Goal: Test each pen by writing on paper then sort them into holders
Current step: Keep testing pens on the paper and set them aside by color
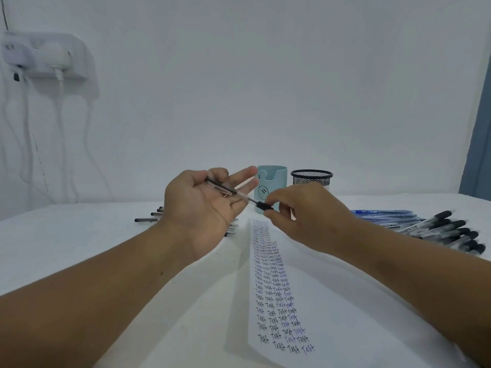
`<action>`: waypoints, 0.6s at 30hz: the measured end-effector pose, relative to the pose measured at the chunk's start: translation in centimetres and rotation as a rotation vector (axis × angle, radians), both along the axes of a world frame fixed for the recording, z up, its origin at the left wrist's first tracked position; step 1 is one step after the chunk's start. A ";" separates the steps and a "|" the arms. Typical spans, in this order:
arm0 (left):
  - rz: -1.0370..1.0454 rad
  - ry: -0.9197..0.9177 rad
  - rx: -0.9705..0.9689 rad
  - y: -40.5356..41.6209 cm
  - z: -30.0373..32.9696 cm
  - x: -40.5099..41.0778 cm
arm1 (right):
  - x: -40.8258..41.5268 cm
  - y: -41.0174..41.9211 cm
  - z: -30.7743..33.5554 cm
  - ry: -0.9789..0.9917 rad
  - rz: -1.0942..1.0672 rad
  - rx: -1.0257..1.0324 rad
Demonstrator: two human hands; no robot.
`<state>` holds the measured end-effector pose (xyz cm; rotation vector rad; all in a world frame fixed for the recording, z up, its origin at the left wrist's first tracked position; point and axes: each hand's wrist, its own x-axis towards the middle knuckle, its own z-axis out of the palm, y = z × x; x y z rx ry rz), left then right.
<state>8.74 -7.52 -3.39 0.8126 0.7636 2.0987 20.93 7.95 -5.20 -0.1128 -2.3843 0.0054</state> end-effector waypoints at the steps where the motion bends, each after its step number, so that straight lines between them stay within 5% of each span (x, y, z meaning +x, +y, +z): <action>1: 0.003 0.048 -0.042 0.0 -0.1 0.0 | 0.1 0.1 0.2 -0.047 -0.059 -0.001; 5: 0.180 0.444 -0.362 1.0 -1.5 -1.0 | 0.5 1.2 1.0 -0.157 -0.238 -0.036; 10: 0.273 1.509 -0.682 0.2 -3.8 -2.2 | -0.1 1.7 0.9 -0.074 -0.065 -0.745; 13: 0.293 1.624 -0.723 0.1 -3.5 -2.1 | -1.0 1.5 1.2 -0.118 0.021 -0.990; 18: 0.301 1.687 -0.698 0.4 -3.3 -2.4 | -2.7 1.6 -0.2 -0.152 0.075 -1.093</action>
